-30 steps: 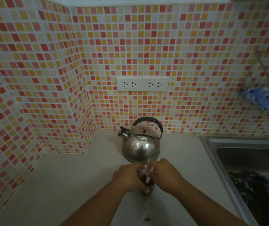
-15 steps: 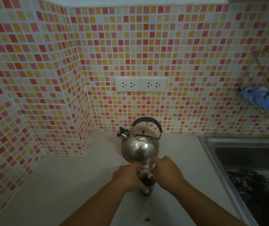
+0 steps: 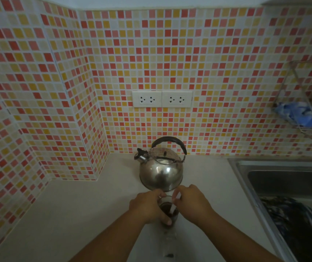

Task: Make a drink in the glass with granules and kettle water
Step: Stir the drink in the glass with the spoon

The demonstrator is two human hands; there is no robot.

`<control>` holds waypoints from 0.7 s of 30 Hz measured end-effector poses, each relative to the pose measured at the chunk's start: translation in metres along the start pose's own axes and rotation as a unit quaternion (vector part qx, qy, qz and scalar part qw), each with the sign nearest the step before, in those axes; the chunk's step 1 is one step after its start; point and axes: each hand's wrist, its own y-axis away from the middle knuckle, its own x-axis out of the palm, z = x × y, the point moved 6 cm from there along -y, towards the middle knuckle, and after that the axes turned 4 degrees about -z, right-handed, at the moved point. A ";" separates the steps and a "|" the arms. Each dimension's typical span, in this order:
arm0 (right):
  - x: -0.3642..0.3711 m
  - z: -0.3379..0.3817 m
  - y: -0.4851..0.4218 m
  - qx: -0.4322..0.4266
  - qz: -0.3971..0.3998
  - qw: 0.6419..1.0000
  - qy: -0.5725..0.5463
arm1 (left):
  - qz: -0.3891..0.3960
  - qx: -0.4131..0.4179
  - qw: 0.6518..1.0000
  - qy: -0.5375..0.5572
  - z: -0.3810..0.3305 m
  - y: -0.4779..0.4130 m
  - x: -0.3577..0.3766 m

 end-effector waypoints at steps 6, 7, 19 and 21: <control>-0.004 0.000 -0.001 0.011 -0.005 1.000 -0.015 | 0.003 -0.001 1.000 0.013 0.000 0.002 0.002; -0.004 -0.002 0.000 0.018 -0.001 1.000 -0.023 | 0.003 -0.001 1.000 0.015 0.000 0.003 0.002; 0.008 -0.019 0.006 0.078 -0.006 0.986 -0.148 | 0.004 -0.001 1.000 0.027 0.003 0.001 0.000; 0.011 -0.022 0.006 0.086 -0.007 0.983 -0.163 | 0.005 0.002 1.000 0.027 0.003 0.002 0.001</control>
